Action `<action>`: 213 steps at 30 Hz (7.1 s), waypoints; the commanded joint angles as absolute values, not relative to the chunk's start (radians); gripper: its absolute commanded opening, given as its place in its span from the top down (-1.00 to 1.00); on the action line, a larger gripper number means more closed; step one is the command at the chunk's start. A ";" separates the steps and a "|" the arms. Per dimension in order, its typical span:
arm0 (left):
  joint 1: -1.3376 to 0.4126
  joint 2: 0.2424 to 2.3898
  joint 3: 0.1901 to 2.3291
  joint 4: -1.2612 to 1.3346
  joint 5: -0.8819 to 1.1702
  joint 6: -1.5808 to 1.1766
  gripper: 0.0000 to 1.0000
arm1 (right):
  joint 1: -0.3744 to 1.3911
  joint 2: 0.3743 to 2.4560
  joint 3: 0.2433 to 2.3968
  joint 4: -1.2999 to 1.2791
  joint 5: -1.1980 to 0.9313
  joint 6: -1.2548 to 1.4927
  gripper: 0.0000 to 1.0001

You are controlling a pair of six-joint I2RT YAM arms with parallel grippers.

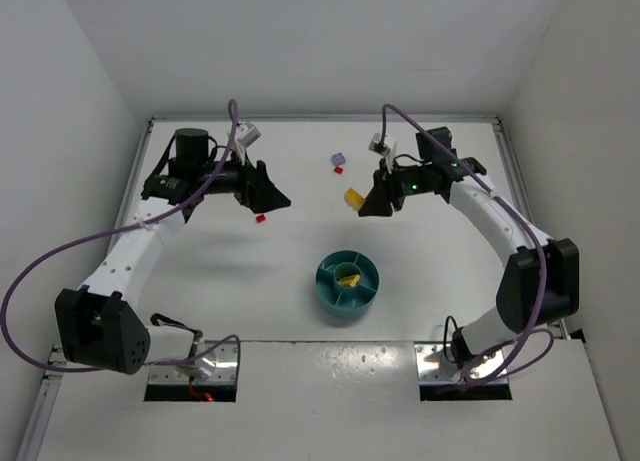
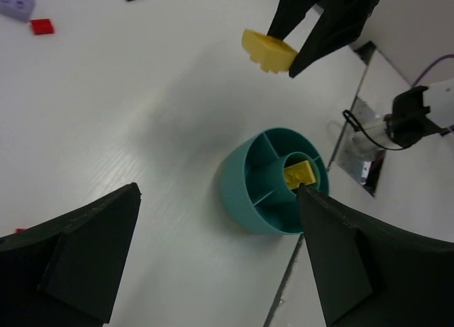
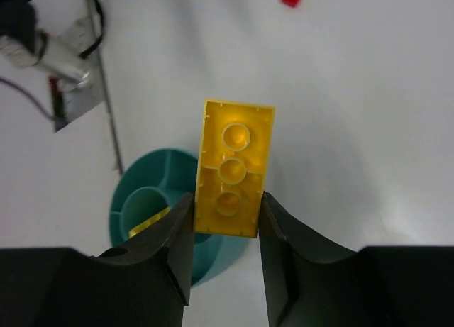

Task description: Sort the legos into containers by color

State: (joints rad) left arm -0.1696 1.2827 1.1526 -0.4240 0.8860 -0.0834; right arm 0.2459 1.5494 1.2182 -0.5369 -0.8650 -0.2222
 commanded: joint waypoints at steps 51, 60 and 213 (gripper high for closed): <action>-0.347 1.258 0.973 -0.141 1.244 -0.284 -0.37 | 0.509 1.641 1.313 -0.607 -1.298 -0.213 0.80; -0.347 1.258 0.963 -0.132 1.244 -0.293 -0.16 | 0.538 1.651 1.331 -0.629 -1.287 -0.233 0.80; -0.153 1.218 1.339 -0.578 0.749 0.037 -0.99 | -0.046 2.476 2.164 -0.884 -0.347 -0.775 -0.54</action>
